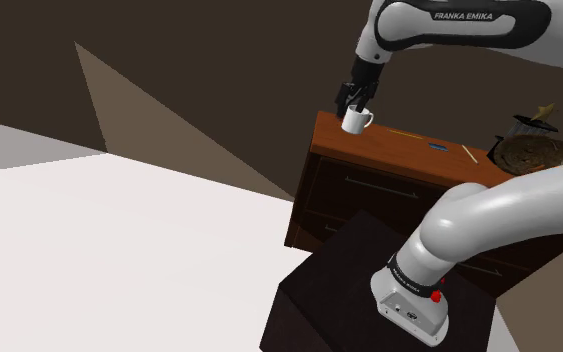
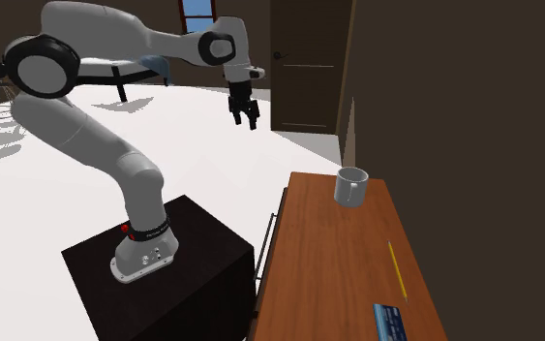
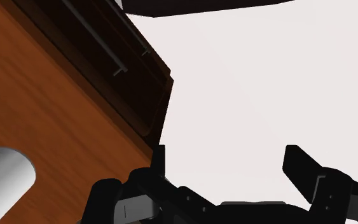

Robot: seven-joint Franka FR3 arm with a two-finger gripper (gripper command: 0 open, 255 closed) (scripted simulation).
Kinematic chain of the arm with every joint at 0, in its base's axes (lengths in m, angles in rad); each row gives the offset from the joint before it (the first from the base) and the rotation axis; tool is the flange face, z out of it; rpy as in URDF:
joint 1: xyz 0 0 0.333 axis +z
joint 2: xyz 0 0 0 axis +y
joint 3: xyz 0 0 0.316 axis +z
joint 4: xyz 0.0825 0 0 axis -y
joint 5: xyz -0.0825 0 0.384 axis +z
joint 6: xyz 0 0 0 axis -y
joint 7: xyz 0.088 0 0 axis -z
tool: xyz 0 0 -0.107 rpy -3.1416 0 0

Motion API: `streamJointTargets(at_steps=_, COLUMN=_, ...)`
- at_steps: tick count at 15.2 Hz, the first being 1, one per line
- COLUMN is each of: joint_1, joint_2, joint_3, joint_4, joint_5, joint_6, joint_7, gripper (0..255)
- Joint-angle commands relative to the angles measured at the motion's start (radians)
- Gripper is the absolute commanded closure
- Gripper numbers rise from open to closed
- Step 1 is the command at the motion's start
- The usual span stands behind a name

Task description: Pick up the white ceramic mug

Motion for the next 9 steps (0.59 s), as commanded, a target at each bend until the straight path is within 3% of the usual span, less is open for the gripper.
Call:
streamJointTargets(at_steps=1, joint_1=-0.012, joint_2=0.053, joint_3=-0.04, joint_4=0.028, joint_5=-0.01, joint_6=0.025, joint_7=-0.043, gripper=0)
streamJointTargets(at_steps=9, joint_1=-0.046, joint_2=0.28, joint_3=-0.189, joint_4=0.17, joint_5=-0.002, joint_6=0.107, joint_7=-0.219, gripper=0)
